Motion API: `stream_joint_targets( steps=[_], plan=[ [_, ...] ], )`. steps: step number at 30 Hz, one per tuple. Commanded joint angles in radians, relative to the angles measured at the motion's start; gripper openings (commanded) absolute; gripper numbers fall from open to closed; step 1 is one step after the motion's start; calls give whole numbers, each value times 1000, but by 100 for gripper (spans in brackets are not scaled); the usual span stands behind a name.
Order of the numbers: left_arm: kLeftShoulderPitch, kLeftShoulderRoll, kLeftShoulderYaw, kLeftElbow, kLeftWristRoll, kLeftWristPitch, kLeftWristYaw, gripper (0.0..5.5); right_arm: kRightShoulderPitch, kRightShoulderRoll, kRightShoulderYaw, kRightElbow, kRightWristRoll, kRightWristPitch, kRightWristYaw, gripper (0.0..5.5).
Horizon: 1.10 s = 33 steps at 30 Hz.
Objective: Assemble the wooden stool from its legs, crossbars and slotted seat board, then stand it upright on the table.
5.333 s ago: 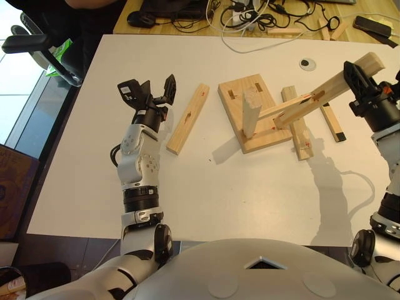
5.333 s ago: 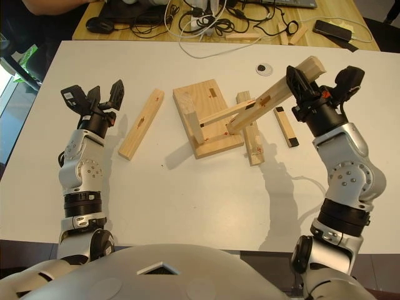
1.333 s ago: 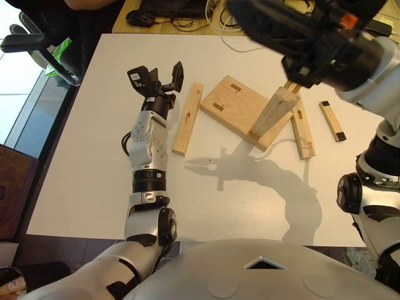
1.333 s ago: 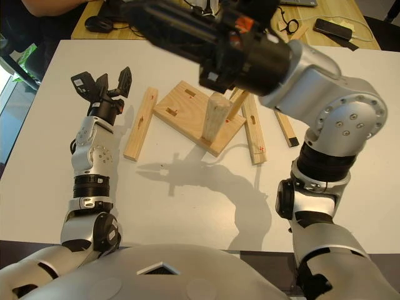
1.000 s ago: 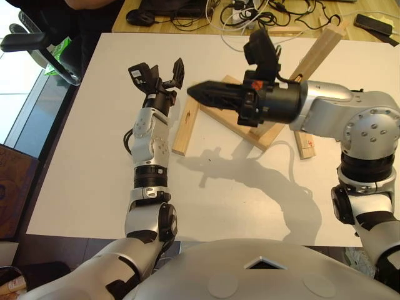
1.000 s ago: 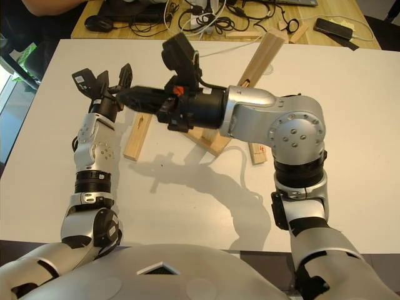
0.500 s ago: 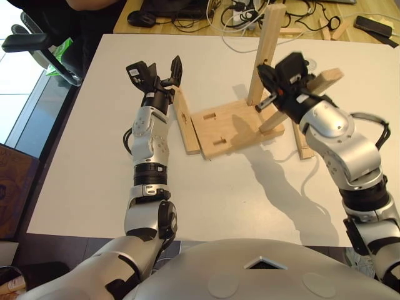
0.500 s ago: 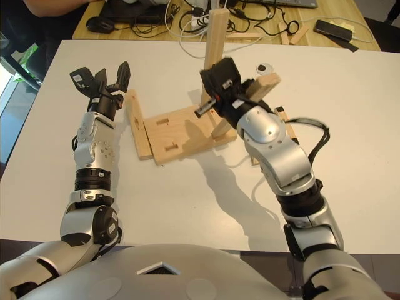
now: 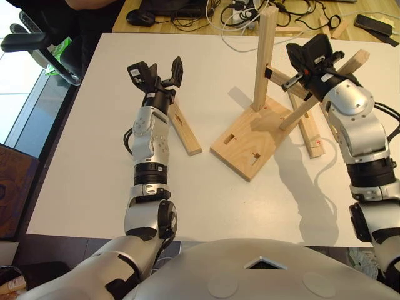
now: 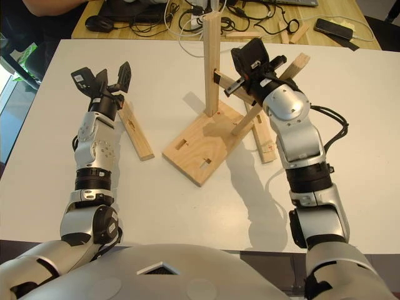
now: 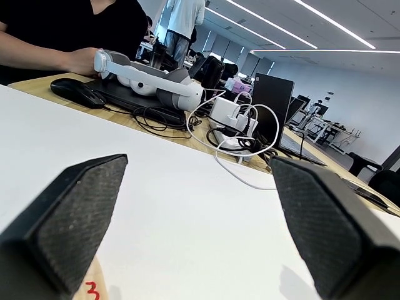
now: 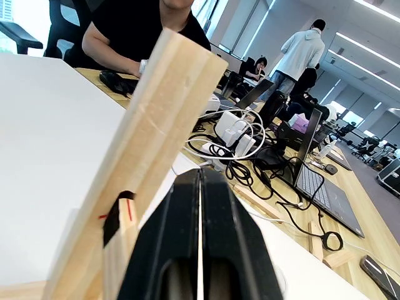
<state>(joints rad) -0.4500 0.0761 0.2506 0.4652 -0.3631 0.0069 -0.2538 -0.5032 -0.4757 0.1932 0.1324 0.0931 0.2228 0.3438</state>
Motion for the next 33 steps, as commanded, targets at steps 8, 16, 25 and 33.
stream_joint_targets(
  steps=[8,16,25,33],
  plan=[
    [-4,6,-20,-11,12,14,-6,422,-362,221,-90,609,1,-95,45,2],
    [2,0,-21,-22,8,15,0,422,-368,266,-76,538,-28,-102,99,2],
    [57,1,-32,-133,22,27,26,422,-198,242,-242,-135,86,-135,-2,2],
    [241,-2,-58,-528,147,35,189,422,224,50,-414,-697,-26,110,-46,2]
  ],
)
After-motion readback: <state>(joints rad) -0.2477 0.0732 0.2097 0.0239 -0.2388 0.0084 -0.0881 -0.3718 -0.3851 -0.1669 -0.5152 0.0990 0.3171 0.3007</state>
